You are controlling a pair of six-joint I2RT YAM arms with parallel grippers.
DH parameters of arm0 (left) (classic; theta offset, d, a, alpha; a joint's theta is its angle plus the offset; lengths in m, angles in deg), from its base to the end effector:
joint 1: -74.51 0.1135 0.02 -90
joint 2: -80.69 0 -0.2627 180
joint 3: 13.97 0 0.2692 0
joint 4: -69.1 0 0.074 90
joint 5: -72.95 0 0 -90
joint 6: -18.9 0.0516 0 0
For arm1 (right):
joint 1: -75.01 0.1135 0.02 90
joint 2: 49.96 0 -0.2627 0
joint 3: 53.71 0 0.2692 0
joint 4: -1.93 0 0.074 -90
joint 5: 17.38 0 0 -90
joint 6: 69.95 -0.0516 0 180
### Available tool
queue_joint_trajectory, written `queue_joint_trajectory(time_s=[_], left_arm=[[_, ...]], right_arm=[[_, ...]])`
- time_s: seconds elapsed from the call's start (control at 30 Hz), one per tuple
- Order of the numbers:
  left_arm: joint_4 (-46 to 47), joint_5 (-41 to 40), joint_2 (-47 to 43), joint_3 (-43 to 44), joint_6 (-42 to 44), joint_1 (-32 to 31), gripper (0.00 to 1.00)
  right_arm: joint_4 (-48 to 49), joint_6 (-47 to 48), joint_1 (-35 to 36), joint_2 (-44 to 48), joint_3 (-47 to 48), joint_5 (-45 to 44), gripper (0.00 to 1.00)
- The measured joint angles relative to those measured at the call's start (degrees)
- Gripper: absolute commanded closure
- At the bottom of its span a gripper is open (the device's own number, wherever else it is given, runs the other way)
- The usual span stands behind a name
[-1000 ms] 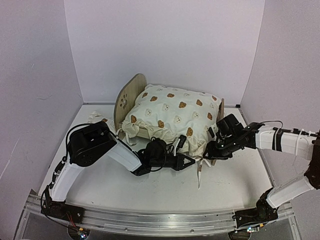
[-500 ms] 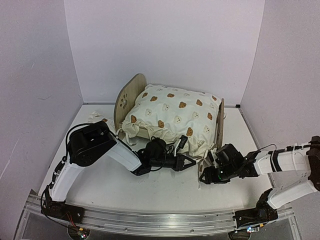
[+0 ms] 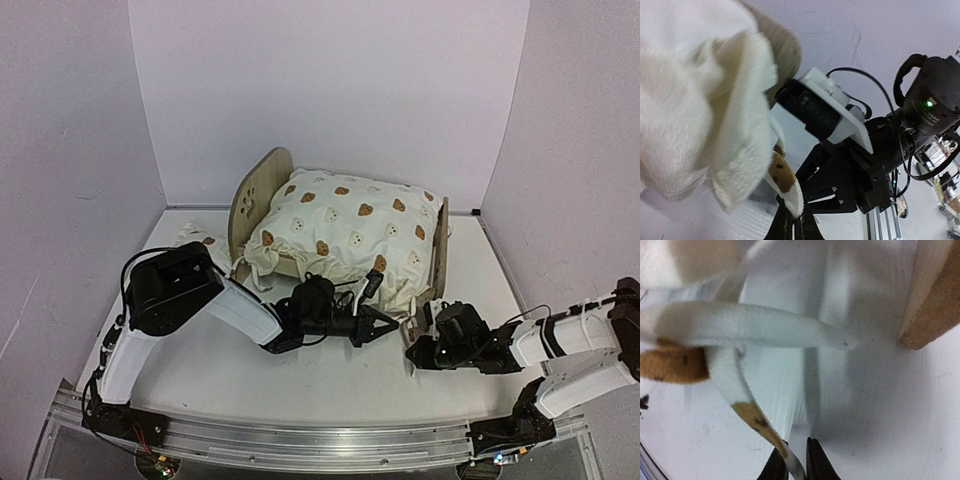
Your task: Set up the pet bed
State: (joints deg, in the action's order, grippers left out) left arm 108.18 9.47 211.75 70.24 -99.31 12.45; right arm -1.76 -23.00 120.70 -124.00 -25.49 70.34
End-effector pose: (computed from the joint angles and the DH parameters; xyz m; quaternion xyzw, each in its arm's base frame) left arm 0.2119 -0.4487 0.0989 0.3578 0.6576 -0.5755 0.3290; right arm 0.1530 0.1538 0.0775 -0.0147 0.9379 0.2286 0.2604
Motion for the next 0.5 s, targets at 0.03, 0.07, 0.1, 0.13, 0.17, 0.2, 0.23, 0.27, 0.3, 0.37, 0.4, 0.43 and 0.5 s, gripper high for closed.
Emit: queue_joint_trajectory(time_s=[0.03, 0.07, 0.1, 0.13, 0.17, 0.2, 0.23, 0.27, 0.3, 0.37, 0.4, 0.43, 0.5], left_arm=[[-0.1, -0.7, -1.0, -0.3, 1.8, -0.5, 1.00], [-0.3, -1.5, -2.1, -0.5, 3.7, -1.0, 1.00], [-0.5, -2.3, -3.1, -0.5, 5.8, -1.6, 1.00], [-0.4, -3.3, -4.2, -0.5, 7.8, -2.1, 1.00], [-0.5, -4.1, -5.0, -0.5, 9.4, -2.4, 1.00], [-0.5, -5.1, -5.9, -0.5, 11.3, -2.8, 1.00], [-0.6, -6.0, -6.6, -0.4, 13.5, -3.1, 1.00], [-0.9, -6.8, -7.1, -0.1, 15.4, -3.3, 1.00], [-1.2, -7.3, -7.2, 0.2, 17.3, -3.3, 1.00], [-1.8, -7.9, -7.2, 0.6, 21.5, -3.3, 1.00], [-2.2, -8.3, -7.2, 0.7, 23.9, -3.4, 1.00], [-2.6, -8.5, -7.2, 0.9, 26.0, -3.4, 1.00], [-3.0, -8.6, -7.2, 1.8, 29.9, -3.7, 1.00]], right_arm=[[-0.5, -0.6, 0.0, 1.3, -0.5, 0.0, 0.89], [-1.3, -1.1, 0.1, 2.5, -1.0, 0.1, 0.92], [-2.0, -1.8, 0.2, 3.7, -1.6, 0.0, 0.96], [-2.7, -2.4, 0.2, 4.7, -2.1, 0.0, 1.00], [-3.5, -3.1, 0.2, 5.4, -2.4, -0.1, 1.00], [-4.3, -3.8, 0.2, 5.8, -2.5, -0.2, 1.00], [-4.6, -4.3, 0.2, 5.9, -2.5, -0.2, 1.00], [-4.6, -5.0, 0.1, 5.9, -2.5, -0.4, 1.00], [-4.6, -5.6, 0.1, 5.8, -2.5, -0.6, 1.00], [-4.6, -6.4, 0.1, 5.3, -2.5, -0.8, 1.00], [-4.7, -6.6, 0.1, 4.8, -2.4, -1.0, 1.00], [-4.5, -6.9, 0.1, 4.2, -2.3, -1.3, 1.00], [-4.5, -7.2, 0.1, 2.9, -1.3, -1.7, 1.00]])
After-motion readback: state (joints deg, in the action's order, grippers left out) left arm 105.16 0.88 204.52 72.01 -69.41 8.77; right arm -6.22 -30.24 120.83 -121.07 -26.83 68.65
